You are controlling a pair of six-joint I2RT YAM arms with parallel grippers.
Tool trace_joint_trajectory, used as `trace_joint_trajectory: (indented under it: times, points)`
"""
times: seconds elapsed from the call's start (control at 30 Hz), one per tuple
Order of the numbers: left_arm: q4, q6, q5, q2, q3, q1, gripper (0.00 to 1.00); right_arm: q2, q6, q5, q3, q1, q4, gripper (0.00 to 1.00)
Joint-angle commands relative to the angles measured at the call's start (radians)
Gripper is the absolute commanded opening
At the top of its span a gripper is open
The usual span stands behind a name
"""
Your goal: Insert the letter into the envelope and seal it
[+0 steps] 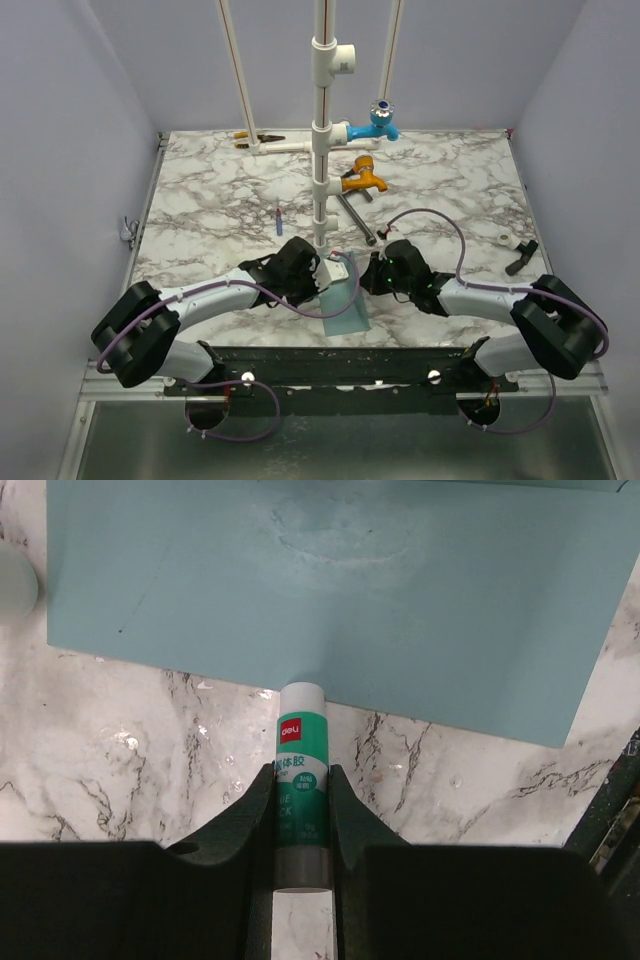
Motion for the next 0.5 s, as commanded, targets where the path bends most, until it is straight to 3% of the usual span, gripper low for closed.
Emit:
trace_joint_trajectory:
  times: [0.0,0.3,0.47]
  points:
    - [0.028,0.039,0.013,0.021,0.005,-0.004,0.00,0.052,0.006,-0.097,0.006,0.029,0.116,0.01]
    - [0.029,0.057,0.011,0.040,0.010,-0.004,0.00,0.164,0.003,-0.091,0.008,0.085,0.182,0.01]
    - [0.032,0.059,0.006,0.035,0.015,-0.004,0.00,0.247,0.038,-0.028,0.043,0.085,0.122,0.01]
